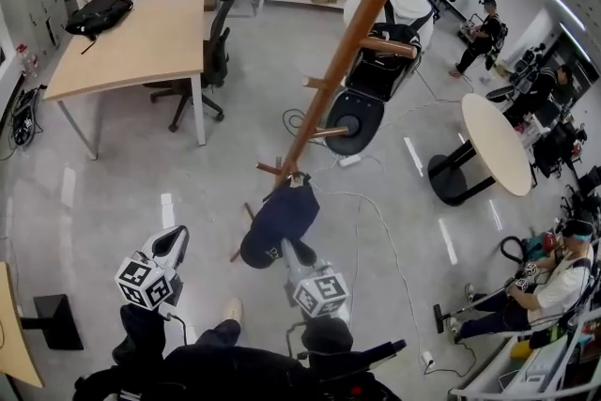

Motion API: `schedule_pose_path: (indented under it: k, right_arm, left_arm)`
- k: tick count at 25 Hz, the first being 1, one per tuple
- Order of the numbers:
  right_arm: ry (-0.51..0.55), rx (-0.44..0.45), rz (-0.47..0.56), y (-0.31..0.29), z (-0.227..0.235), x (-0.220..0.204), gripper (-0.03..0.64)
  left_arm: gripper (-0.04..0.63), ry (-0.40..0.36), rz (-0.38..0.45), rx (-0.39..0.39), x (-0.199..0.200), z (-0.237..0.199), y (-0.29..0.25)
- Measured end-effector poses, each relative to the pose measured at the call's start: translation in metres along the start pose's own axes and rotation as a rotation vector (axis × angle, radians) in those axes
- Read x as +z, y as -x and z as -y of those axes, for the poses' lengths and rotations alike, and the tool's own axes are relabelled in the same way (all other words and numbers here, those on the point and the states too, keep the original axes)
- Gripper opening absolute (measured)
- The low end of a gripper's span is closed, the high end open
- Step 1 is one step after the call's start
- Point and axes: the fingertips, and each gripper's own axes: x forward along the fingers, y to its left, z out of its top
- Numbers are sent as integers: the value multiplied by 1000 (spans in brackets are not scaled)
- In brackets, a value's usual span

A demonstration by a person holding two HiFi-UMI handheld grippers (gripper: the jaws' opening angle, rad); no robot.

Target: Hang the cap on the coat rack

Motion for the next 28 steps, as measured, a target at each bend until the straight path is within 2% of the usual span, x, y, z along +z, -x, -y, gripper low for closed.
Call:
schedule_pose_path:
  k: [28]
  right_arm:
    - [-102, -58, -98, -38, 32, -55, 12]
  left_arm:
    - [3, 32, -70, 11, -22, -32, -22]
